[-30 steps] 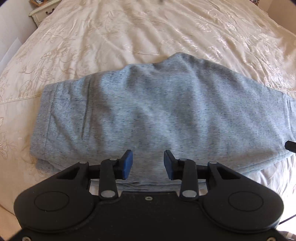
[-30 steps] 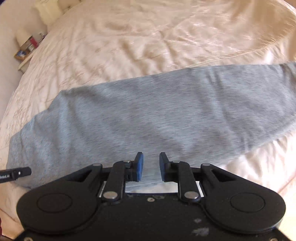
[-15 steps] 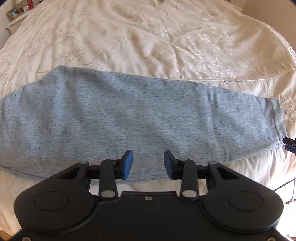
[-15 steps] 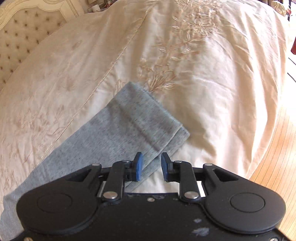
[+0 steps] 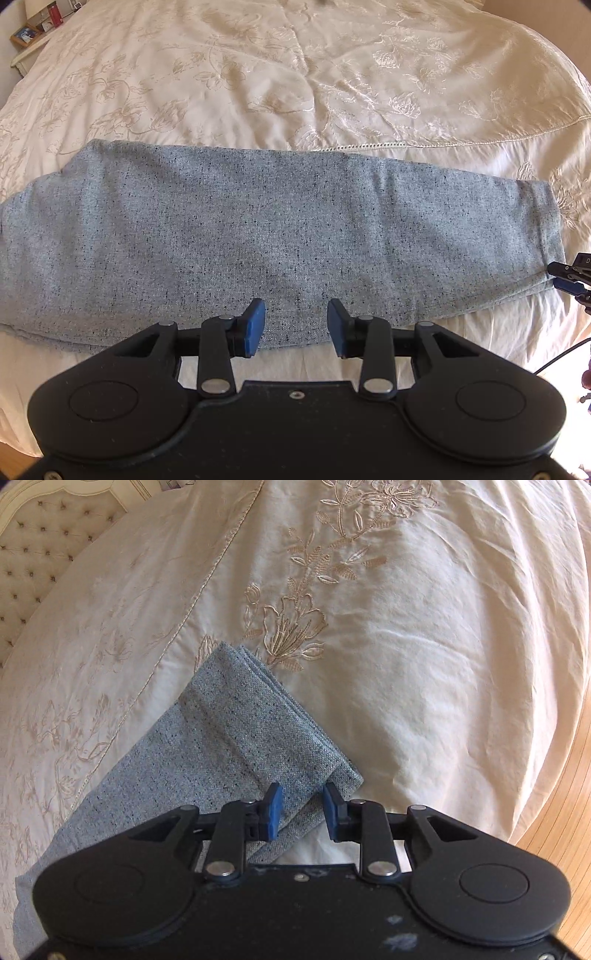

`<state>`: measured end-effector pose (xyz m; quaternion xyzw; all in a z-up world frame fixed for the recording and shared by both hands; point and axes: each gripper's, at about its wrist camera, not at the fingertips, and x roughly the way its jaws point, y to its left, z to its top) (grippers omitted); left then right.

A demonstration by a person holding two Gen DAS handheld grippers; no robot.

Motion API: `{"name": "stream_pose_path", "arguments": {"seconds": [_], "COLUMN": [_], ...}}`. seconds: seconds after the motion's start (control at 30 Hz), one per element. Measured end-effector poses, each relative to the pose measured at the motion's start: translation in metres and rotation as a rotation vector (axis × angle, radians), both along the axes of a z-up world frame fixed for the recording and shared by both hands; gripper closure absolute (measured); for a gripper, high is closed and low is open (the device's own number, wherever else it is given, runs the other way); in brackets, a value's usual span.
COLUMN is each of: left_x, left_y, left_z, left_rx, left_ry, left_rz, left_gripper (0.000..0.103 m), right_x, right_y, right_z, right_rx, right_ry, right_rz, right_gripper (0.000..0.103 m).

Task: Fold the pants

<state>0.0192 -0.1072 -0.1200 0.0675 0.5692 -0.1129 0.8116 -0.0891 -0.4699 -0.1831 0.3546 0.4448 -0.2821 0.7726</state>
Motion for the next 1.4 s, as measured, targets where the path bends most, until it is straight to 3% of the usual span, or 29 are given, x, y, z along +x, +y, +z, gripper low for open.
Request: {"name": "stream_pose_path", "arguments": {"seconds": [0.13,0.2,0.37,0.47,0.53,0.63,0.67,0.7,0.87,1.17,1.4], "left_x": [-0.001,-0.001,0.000,0.004,0.007,0.010,0.010,0.011,0.012,0.021,0.031], "left_y": [-0.007,-0.011,-0.022,-0.028,-0.032,-0.037,-0.038,-0.038,-0.034,-0.031,-0.037], "left_z": [-0.003,-0.004,-0.006,-0.009,-0.012,-0.012,-0.010,-0.010,-0.015,-0.015,-0.015], "left_rx": [0.016,0.018,0.029,0.034,0.039,0.045,0.042,0.042,0.047,0.062,0.056], "left_ry": [0.005,0.008,0.011,0.018,0.025,0.029,0.025,0.024,0.048,0.053,0.043], "left_rz": [-0.014,-0.023,-0.065,-0.081,-0.091,-0.102,-0.102,-0.099,-0.074,-0.034,-0.026], "left_gripper": [0.057,0.057,0.057,0.057,0.057,0.057,0.057,0.057,0.057,0.057,0.057], "right_x": [0.002,0.002,-0.007,-0.007,-0.004,-0.009,-0.012,-0.014,-0.018,0.007,-0.009], "right_y": [-0.003,-0.002,0.013,0.018,0.016,0.012,0.011,0.010,0.005,-0.016,-0.024], "right_z": [-0.002,0.001,0.030,0.024,0.013,0.014,0.016,0.016,0.002,-0.015,-0.017], "right_rx": [0.022,0.018,-0.083,-0.106,-0.093,-0.082,-0.072,-0.063,-0.019,0.045,0.115], "right_ry": [-0.025,-0.043,-0.067,-0.021,0.010,-0.013,-0.025,-0.027,0.016,-0.006,-0.035], "right_rz": [0.011,0.035,0.112,0.147,0.159,0.121,0.112,0.107,0.084,0.055,-0.005], "right_gripper": [0.075,0.097,0.098,0.098,0.096,0.080,0.069,0.066,0.066,0.062,0.063]}}
